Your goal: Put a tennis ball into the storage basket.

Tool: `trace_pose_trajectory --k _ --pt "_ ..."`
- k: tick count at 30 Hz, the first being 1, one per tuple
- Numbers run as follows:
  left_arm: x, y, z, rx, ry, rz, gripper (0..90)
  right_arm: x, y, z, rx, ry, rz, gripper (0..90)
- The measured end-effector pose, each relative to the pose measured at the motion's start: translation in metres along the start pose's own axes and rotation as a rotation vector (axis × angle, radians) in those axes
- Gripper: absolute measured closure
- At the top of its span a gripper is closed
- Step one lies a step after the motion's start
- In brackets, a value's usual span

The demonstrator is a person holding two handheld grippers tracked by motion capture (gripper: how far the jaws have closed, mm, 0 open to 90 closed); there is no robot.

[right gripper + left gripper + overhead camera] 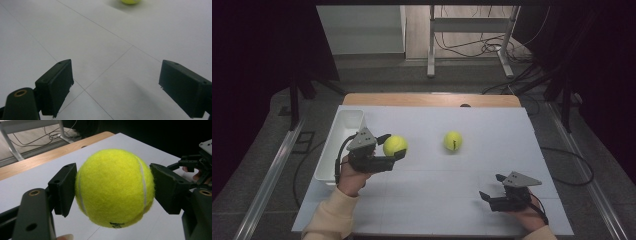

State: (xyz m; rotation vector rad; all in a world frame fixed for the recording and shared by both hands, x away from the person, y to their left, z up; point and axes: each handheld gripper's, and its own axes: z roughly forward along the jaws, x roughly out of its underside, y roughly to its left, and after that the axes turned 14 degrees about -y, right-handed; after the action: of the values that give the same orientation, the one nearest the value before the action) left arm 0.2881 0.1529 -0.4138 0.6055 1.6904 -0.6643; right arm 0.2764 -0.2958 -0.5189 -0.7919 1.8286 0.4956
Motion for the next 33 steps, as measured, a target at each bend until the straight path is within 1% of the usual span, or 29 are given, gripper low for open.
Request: trace_pose_trajectory --k 13,23,29,33 --pt "0.002 0.019 -0.006 -0.056 -0.002 -0.028 26.5 0.000 0.000 0.000 -0.001 0.007 -0.001 12.6" --pt "0.002 0.027 -0.010 -0.076 -0.011 -0.041 26.5 0.000 0.000 0.000 0.003 0.012 -0.001 12.7" --pt "0.001 0.033 -0.015 -0.095 -0.021 -0.050 26.5 0.000 0.000 0.000 0.004 0.013 -0.003 12.7" --pt "0.000 0.036 -0.017 -0.108 -0.026 -0.049 26.5 0.000 0.000 0.000 0.005 0.013 -0.004 12.7"
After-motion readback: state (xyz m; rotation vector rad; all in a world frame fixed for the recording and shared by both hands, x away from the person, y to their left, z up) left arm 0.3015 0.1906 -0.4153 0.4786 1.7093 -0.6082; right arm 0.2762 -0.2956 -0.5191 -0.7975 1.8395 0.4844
